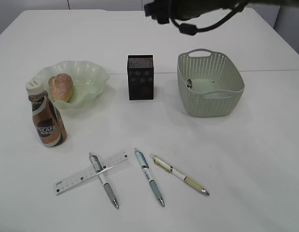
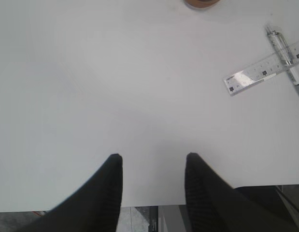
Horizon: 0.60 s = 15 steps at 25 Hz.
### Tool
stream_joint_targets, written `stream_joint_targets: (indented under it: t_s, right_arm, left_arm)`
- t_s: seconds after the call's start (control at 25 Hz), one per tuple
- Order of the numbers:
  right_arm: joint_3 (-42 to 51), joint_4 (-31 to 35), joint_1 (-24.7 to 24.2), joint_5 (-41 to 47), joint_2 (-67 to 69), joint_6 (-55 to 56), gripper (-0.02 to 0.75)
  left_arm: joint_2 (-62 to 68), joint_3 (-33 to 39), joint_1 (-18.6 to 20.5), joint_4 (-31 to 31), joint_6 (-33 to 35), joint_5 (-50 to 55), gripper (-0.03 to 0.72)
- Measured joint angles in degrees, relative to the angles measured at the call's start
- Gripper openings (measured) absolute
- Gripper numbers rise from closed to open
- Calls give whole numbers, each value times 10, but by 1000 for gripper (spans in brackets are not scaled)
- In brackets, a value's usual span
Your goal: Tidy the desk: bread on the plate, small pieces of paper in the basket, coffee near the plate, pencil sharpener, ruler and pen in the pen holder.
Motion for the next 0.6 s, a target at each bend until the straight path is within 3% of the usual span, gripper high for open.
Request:
stream_joint_targets:
  t_s: [0.4,0.6]
  right_arm:
    - [0,56,0,288,-144,28,467]
    - [0,58,0,441,-154,30,467]
  left_arm:
    - [0,0,0,0,12,0,308]
    - [0,0,0,-47,75,0,307]
